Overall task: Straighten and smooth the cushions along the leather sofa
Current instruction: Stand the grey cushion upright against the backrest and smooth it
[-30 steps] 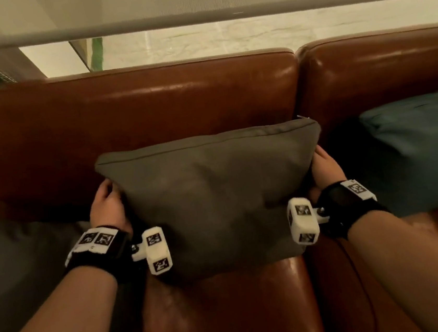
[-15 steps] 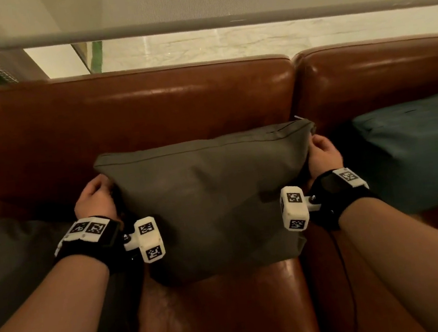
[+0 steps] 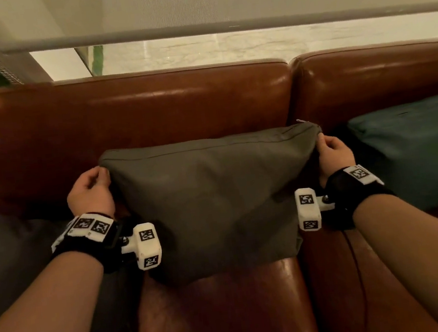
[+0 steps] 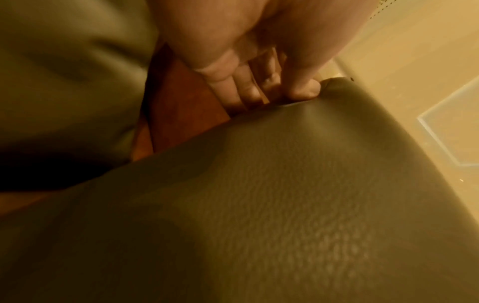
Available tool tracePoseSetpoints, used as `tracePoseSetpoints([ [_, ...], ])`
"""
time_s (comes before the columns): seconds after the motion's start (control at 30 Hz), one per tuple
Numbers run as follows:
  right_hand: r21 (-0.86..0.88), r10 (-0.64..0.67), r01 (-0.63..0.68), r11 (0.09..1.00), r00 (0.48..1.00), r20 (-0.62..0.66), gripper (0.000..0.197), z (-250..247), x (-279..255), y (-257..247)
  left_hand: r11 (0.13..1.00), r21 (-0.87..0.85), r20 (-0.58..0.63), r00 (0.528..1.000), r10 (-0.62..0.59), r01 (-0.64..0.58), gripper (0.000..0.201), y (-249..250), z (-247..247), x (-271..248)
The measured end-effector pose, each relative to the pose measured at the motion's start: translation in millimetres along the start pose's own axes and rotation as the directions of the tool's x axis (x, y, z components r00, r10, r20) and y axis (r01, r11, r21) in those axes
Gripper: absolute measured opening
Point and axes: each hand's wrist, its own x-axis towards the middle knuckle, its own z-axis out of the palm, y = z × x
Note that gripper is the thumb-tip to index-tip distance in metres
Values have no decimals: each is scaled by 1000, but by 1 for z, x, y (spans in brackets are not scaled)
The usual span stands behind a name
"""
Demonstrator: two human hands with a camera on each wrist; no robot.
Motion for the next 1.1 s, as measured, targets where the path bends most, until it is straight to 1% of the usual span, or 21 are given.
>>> tracePoseSetpoints([
  [0.03,-72,-26,23,997,999,-40,31,-1,6,-3,999,24,-8,1000,-21,21,21,2,-1,2],
  [0.1,-196,-76,63,979,995,-62,33,-6,12,-13,996,39,-29,996,-80,81,20,4,-4,4],
  [0.13,-232,-86,71,970,995,-58,33,-7,14,-16,996,35,-42,995,-86,87,21,3,-4,7],
  [0.2,-223,-100,81,971,992,-74,30,-6,11,-20,997,23,-58,996,-73,75,22,2,-3,5],
  [0.23,-166,-74,59,984,994,-86,28,-4,9,-18,997,5,-40,997,-73,73,23,1,-2,3],
  [0.27,-33,-9,6,999,997,-82,27,-1,1,-16,996,-26,-6,997,-81,81,24,-2,-2,1],
  [0.3,120,68,-63,991,997,-35,29,2,-3,-7,993,-52,36,993,-108,110,26,-6,-2,-5],
  [0.33,215,125,-129,968,992,30,33,5,-11,2,990,-64,73,990,-122,127,28,-10,-2,-11],
  [0.37,228,156,-175,958,983,99,39,8,-19,9,987,-78,110,985,-133,142,31,-16,-2,-16],
  [0.43,179,202,-235,955,961,188,40,14,-31,21,990,-66,156,981,-116,128,37,-27,-1,-26],
  [0.5,132,221,-236,963,968,119,35,17,-33,21,993,-41,121,987,-106,112,38,-32,-1,-25],
  [0.57,57,179,-179,982,984,-2,29,13,-25,15,990,-32,63,988,-138,140,36,-30,-4,-17],
  [0.63,-43,105,-107,993,993,-58,27,7,-16,4,985,-57,42,986,-162,164,34,-29,-7,-7],
  [0.73,-215,3,-16,977,998,-60,29,0,-7,-6,982,-89,49,986,-160,164,34,-29,-10,-2],
  [0.8,-238,-7,-3,971,999,-40,28,1,-8,-6,980,-108,79,984,-161,169,33,-28,-9,-7],
  [0.87,-163,60,-59,985,998,3,28,4,-16,3,965,-167,160,971,-176,202,31,-32,-8,-16],
  [0.93,-32,194,-192,981,978,78,33,5,-26,20,951,-172,220,951,-218,258,32,-45,-7,-21],
  [0.97,-19,241,-241,970,962,128,38,5,-32,29,951,-147,238,943,-234,273,33,-52,-6,-26],
  [1.03,-97,263,-248,964,944,199,42,9,-43,39,973,-37,242,947,-211,226,40,-59,-5,-36],
  [1.07,-117,255,-237,964,950,182,40,12,-45,39,984,13,218,959,-179,180,40,-60,-2,-38],
  [1.1,-124,243,-226,966,959,148,37,15,-44,38,984,36,186,966,-177,173,39,-60,-1,-37],
])
